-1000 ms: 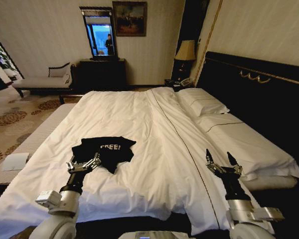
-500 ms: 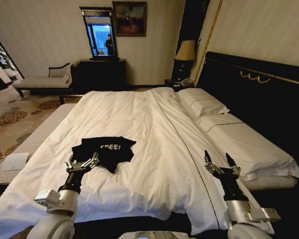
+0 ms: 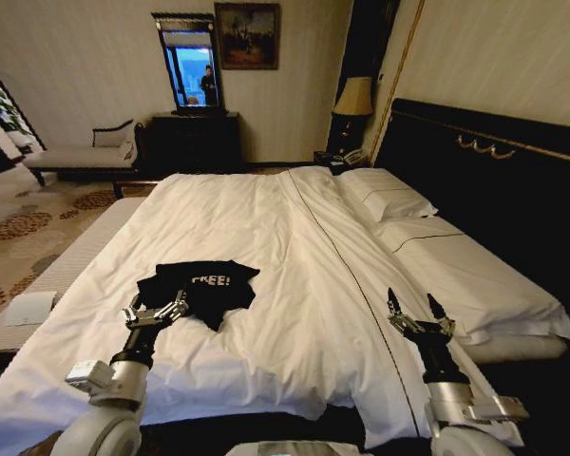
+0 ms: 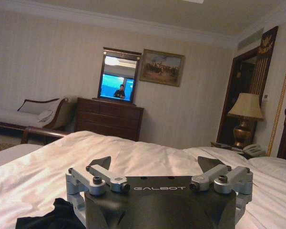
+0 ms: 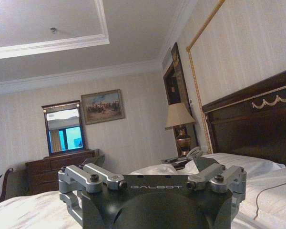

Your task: Fold the clothes on the bed.

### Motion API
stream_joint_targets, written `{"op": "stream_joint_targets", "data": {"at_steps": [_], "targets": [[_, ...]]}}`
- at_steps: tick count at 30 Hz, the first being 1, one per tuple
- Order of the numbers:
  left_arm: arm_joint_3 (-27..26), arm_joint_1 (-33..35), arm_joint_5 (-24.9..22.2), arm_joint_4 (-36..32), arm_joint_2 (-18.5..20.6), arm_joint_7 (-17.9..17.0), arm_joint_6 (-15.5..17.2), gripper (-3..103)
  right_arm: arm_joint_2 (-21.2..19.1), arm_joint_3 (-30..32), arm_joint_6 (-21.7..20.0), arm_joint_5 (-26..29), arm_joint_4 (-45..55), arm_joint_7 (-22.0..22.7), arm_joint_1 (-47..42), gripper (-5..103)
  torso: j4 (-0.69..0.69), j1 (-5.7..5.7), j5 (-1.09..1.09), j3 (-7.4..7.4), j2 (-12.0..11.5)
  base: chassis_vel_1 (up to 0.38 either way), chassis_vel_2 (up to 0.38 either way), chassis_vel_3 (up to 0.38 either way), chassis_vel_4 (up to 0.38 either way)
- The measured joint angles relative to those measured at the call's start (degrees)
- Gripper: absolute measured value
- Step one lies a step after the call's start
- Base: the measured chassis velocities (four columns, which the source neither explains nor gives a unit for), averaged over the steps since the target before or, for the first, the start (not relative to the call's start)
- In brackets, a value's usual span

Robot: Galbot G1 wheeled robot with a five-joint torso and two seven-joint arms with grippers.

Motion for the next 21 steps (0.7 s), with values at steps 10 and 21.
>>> {"op": "stream_joint_targets", "data": {"at_steps": [10, 21], "targets": [[0.3, 0.0, 0.3, 0.0, -0.3, 0.0, 0.0, 100, 0.0, -0.1, 0.1, 0.0, -0.1, -0.1, 0.2, 100, 0.00, 0.00, 0.00, 0.00, 0.0, 0.000, 0.000, 0.000, 0.000], [0.3, 0.3, 0.4, 0.0, -0.3, 0.0, 0.0, 100, 0.1, -0.1, 0.3, -0.1, -0.2, -0.2, 0.0, 100, 0.00, 0.00, 0.00, 0.00, 0.0, 0.031, 0.030, -0.032, -0.028]]}}
